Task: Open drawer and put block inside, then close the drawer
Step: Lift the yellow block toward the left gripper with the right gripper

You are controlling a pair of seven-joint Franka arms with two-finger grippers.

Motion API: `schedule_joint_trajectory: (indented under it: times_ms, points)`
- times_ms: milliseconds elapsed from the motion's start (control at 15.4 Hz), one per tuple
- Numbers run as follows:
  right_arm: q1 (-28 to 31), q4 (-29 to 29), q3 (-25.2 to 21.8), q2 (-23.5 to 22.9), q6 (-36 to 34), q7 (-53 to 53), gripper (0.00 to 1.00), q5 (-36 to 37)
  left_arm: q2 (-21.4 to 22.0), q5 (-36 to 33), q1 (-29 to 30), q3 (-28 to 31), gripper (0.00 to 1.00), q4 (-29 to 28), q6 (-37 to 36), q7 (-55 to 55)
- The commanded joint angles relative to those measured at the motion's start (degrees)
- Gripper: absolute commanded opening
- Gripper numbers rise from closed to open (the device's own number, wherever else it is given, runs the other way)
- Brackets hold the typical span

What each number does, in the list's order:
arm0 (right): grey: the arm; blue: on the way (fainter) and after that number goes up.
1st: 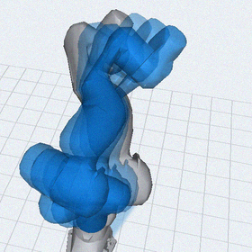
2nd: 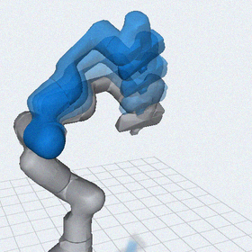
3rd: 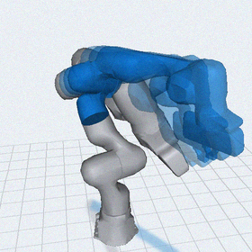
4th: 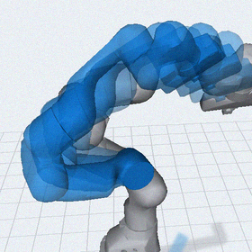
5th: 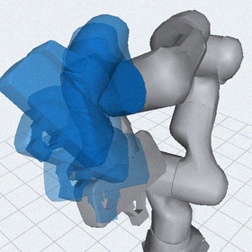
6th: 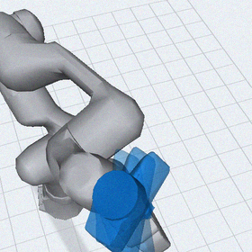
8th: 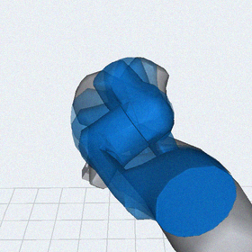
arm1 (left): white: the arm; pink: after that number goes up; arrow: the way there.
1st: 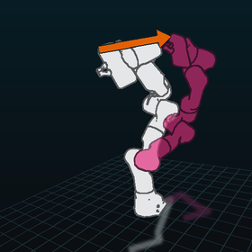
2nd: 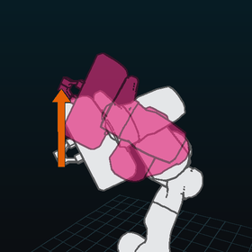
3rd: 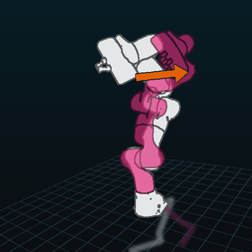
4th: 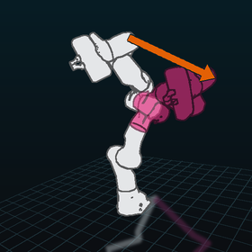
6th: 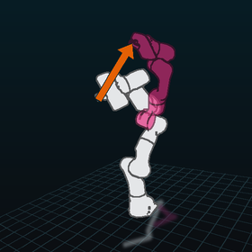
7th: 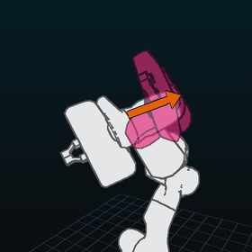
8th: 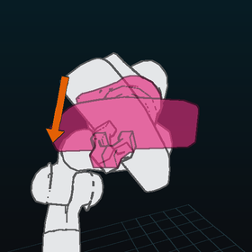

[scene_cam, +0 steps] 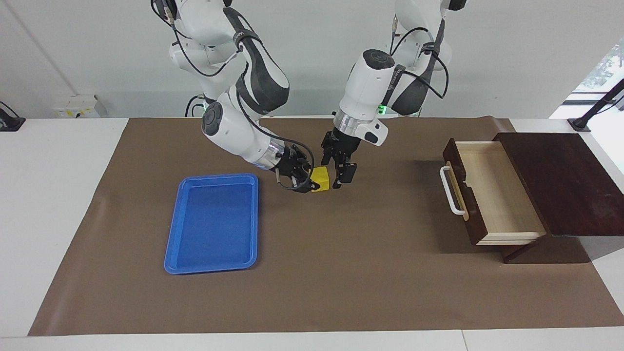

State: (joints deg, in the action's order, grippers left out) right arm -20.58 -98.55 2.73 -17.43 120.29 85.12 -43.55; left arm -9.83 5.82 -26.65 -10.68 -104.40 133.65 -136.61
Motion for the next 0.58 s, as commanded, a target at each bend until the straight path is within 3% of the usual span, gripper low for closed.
schedule_joint_trajectory:
  times_ms: [0,259,324,519]
  points:
    - [-0.25,-0.33,0.08,0.11,1.17,1.01,0.00,-1.36,-0.98,0.85,-0.94,0.84,1.00,-0.81,3.98,-2.43]
    - [-0.17,-0.33,0.08,0.11,1.09,1.01,0.00,-1.45,-0.80,0.85,-1.47,0.84,1.00,-1.51,2.84,-2.44]
    - [-0.08,-0.33,0.08,0.11,1.08,1.01,0.00,-1.45,-0.63,0.85,-1.56,0.75,0.92,-1.77,2.76,-2.44]
    - [0.10,-0.33,0.08,0.11,1.08,1.01,0.00,-1.45,-0.54,0.85,-1.73,0.75,0.51,-2.21,3.46,-2.44]
